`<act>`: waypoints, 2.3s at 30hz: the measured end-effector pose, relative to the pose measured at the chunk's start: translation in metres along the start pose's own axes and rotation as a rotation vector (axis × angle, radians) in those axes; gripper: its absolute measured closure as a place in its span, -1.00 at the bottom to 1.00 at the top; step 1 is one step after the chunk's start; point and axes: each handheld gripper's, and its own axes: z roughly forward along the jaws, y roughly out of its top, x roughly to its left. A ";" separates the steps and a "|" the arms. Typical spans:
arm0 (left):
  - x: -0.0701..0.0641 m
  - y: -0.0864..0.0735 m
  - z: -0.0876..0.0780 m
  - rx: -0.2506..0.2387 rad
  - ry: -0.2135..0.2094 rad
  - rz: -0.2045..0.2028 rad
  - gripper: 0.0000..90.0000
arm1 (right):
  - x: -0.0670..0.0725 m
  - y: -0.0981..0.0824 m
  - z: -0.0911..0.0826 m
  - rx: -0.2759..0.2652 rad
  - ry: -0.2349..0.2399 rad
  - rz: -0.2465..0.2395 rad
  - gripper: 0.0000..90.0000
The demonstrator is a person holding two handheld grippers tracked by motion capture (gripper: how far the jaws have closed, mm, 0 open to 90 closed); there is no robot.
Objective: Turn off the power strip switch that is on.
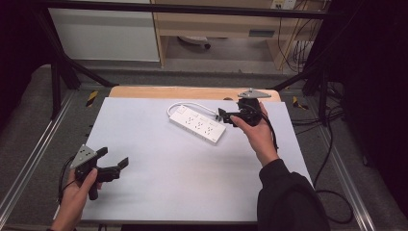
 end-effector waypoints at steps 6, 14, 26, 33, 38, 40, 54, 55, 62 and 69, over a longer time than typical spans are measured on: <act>0.000 0.001 -0.001 0.000 -0.002 0.005 -0.89 | 0.001 0.005 0.010 0.003 0.006 0.001 -0.73; -0.003 0.001 0.000 0.003 -0.011 0.012 -0.89 | -0.005 0.003 0.021 -0.002 -0.015 0.013 -0.32; -0.003 0.001 0.000 0.004 -0.015 0.013 -0.89 | -0.007 -0.001 0.044 0.004 -0.018 0.018 0.43; -0.002 0.001 0.000 0.002 -0.014 0.009 -0.89 | -0.004 0.000 0.059 -0.011 -0.016 0.024 0.72; -0.002 0.000 0.000 0.001 -0.009 0.007 -0.89 | 0.003 0.001 0.070 0.000 -0.004 0.006 0.82; -0.001 0.000 0.000 0.003 -0.008 0.003 -0.89 | 0.006 0.001 0.074 0.000 0.000 -0.009 0.86; 0.000 0.001 0.002 -0.002 -0.008 -0.002 -0.89 | 0.005 0.007 0.100 0.004 0.005 -0.004 1.00; 0.000 0.001 0.002 -0.002 -0.009 -0.001 -0.89 | 0.004 0.007 0.102 0.005 0.002 -0.008 1.00; -0.001 0.001 0.002 0.001 -0.011 0.002 -0.89 | 0.001 0.008 0.111 0.015 -0.002 -0.021 1.00; -0.001 0.001 0.002 0.000 -0.011 0.006 -0.89 | 0.001 0.008 0.120 0.025 0.001 -0.010 1.00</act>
